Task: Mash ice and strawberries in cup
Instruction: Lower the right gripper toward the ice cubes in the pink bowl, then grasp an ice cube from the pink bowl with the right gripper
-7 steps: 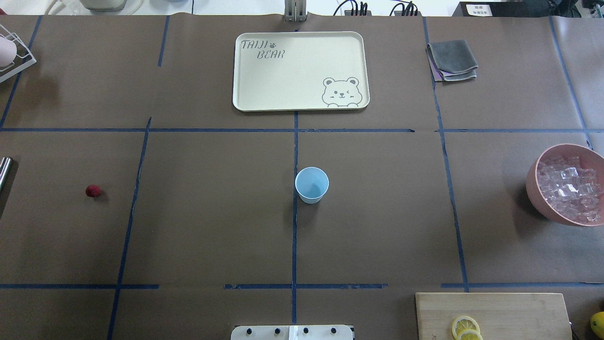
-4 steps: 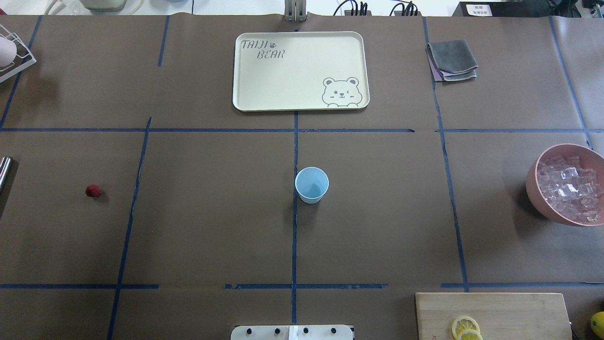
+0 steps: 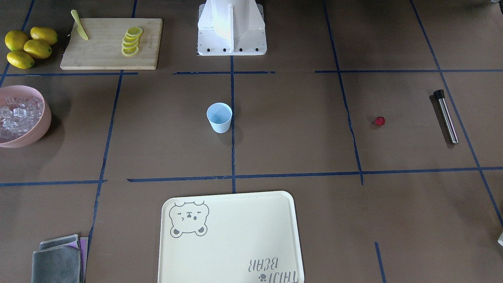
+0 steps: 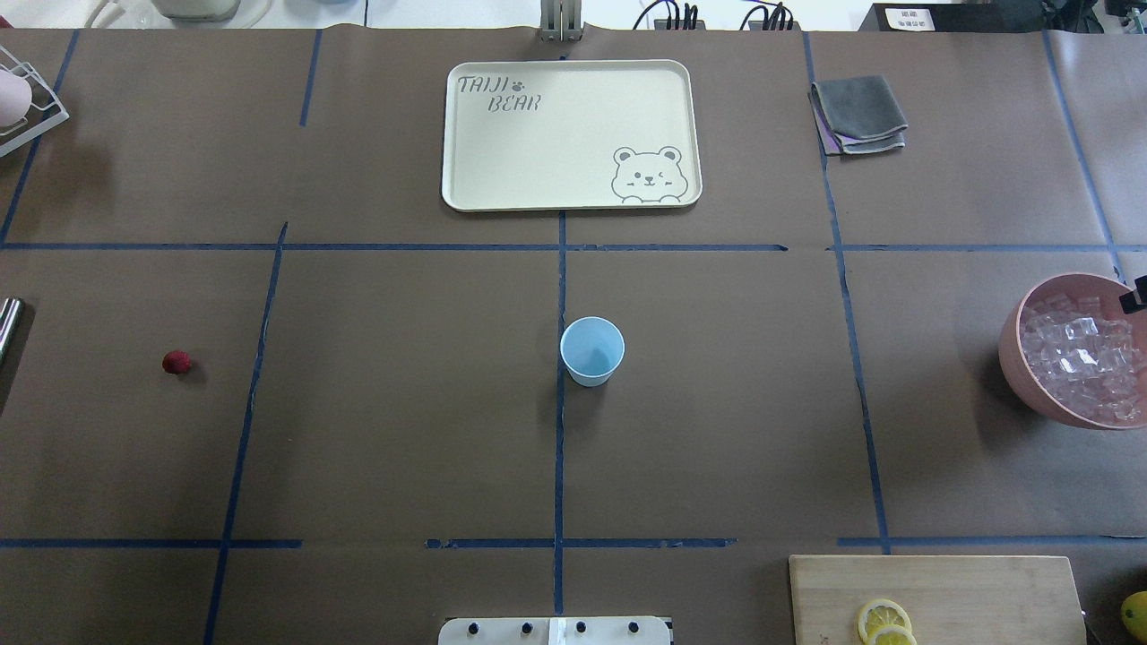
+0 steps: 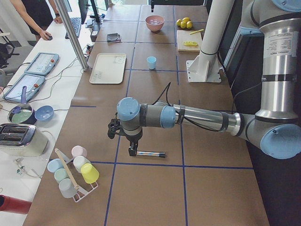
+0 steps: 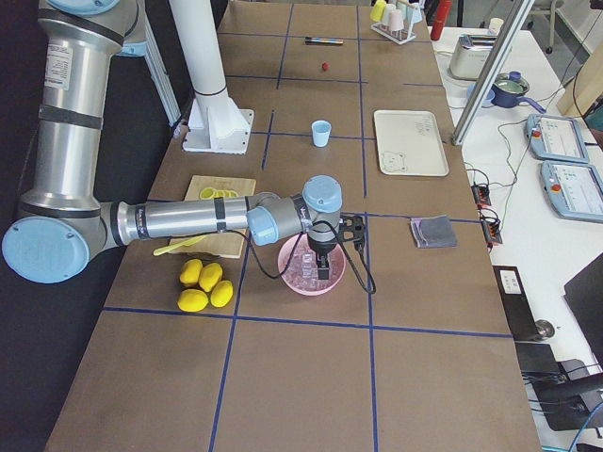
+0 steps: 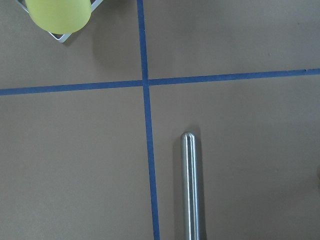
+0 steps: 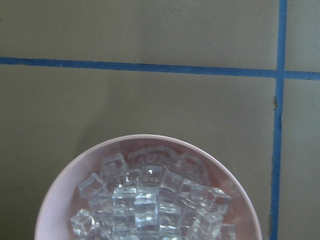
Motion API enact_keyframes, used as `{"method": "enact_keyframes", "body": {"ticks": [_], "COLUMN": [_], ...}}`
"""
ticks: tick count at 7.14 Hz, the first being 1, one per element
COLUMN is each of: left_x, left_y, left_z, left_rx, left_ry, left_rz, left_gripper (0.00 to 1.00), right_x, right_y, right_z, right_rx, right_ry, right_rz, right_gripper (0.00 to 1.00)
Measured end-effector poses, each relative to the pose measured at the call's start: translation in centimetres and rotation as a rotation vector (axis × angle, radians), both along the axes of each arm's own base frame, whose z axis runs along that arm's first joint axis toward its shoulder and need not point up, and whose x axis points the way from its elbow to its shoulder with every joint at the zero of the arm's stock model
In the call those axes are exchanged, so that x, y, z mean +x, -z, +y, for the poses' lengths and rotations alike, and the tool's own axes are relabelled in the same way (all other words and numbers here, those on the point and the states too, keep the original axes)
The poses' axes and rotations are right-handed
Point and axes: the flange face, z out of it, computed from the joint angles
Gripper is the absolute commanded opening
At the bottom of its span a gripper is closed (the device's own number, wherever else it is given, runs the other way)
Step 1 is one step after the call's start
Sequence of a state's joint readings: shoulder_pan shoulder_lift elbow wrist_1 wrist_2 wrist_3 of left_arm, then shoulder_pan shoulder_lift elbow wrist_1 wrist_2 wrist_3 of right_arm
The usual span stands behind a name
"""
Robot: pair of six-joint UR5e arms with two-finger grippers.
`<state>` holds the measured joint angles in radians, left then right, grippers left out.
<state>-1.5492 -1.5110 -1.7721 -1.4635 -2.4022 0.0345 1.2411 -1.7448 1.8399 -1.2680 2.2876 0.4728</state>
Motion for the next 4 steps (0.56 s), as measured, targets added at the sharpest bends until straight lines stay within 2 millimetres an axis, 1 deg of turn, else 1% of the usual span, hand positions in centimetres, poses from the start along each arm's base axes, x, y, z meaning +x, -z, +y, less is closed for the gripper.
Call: {"method": "enact_keyframes", "body": {"ticks": [1, 2, 4], "left_x": [0.0, 0.0, 0.0], "left_y": [-0.1, -0.2, -0.4], "left_z": [0.0, 0.0, 0.0], "left_rx": [-0.001, -0.002, -0.003], "left_ry": [-0.001, -0.002, -0.002], "left_rz": [-0.001, -0.002, -0.002], "left_gripper": [1.0, 1.0, 1.0], "right_x": [-2.2, -3.6, -5.3], "right_y": [0.1, -0.4, -1.4], "right_z": [0.0, -0.2, -1.0], "right_rx": [-0.008, -0.02, -0.035], "right_ry": [-0.024, -0.035, -0.031], "right_rz": [0.022, 0.04, 0.056], "right_gripper": [0.96, 0.96, 0.92]}}
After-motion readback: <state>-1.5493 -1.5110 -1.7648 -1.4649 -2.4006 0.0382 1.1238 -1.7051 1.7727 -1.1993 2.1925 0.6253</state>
